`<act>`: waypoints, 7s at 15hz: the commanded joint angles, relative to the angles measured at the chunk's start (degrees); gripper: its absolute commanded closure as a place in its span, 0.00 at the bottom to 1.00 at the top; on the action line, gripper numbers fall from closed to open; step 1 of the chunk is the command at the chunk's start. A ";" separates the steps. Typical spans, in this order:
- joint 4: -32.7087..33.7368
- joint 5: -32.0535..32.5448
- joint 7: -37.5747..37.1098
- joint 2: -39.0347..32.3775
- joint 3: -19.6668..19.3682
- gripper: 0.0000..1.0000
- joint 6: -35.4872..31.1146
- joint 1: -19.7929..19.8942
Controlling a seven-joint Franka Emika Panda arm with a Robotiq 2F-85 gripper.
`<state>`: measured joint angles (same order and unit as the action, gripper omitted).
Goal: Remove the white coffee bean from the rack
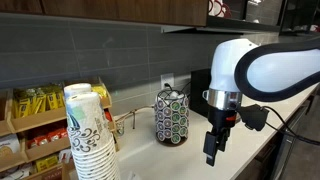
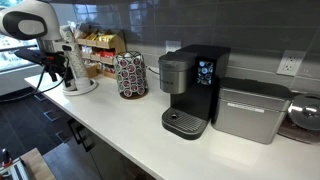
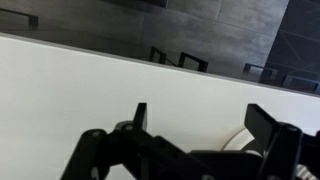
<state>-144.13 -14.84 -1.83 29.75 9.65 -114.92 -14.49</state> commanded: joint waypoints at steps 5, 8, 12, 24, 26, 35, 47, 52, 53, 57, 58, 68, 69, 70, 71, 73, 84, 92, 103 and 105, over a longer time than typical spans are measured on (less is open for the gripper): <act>0.07 -0.11 0.09 -0.02 0.25 0.00 0.14 0.28; 0.07 -0.11 0.09 -0.02 0.25 0.00 0.14 0.28; -0.64 -5.05 -0.79 -1.31 -2.68 0.00 -3.79 1.75; -0.70 -20.81 0.19 -6.36 -8.61 0.00 -21.87 5.66; -0.54 -20.72 0.17 -6.37 -8.47 0.00 -21.85 5.66; -1.33 -29.23 0.89 -8.38 -10.45 0.00 -33.70 6.07; -0.83 -57.40 11.93 -9.79 -16.37 0.00 -37.17 4.04; 0.42 -66.69 18.33 -11.05 -17.04 0.00 -35.99 3.59; 0.63 -68.21 19.04 -11.27 -16.99 0.00 -35.97 3.67; 1.68 -74.63 22.12 -12.31 -17.03 0.00 -35.70 3.98; 2.02 -76.04 23.06 -12.68 -17.05 0.00 -35.59 4.05; 5.25 -84.70 29.29 -16.32 -18.24 0.11 -34.96 5.21; 5.48 -85.45 29.85 -16.55 -18.41 0.16 -34.90 5.27; 5.68 -86.40 30.46 -16.71 -18.66 0.22 -34.67 5.28; 5.82 -87.10 30.83 -16.88 -18.84 0.18 -34.41 5.27; 6.09 -88.31 31.47 -17.22 -19.14 0.22 -33.67 5.22; 6.32 -91.09 32.27 -18.07 -20.04 0.48 -31.50 5.51; 6.69 -92.03 32.39 -18.22 -20.24 0.50 -31.16 5.46; 6.41 -92.65 31.67 -19.37 -12.19 0.41 -27.80 15.10; 6.48 -92.79 31.52 -19.69 -11.75 0.41 -27.50 15.54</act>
<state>-137.74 -105.76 28.61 10.96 -3.38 -143.77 -0.65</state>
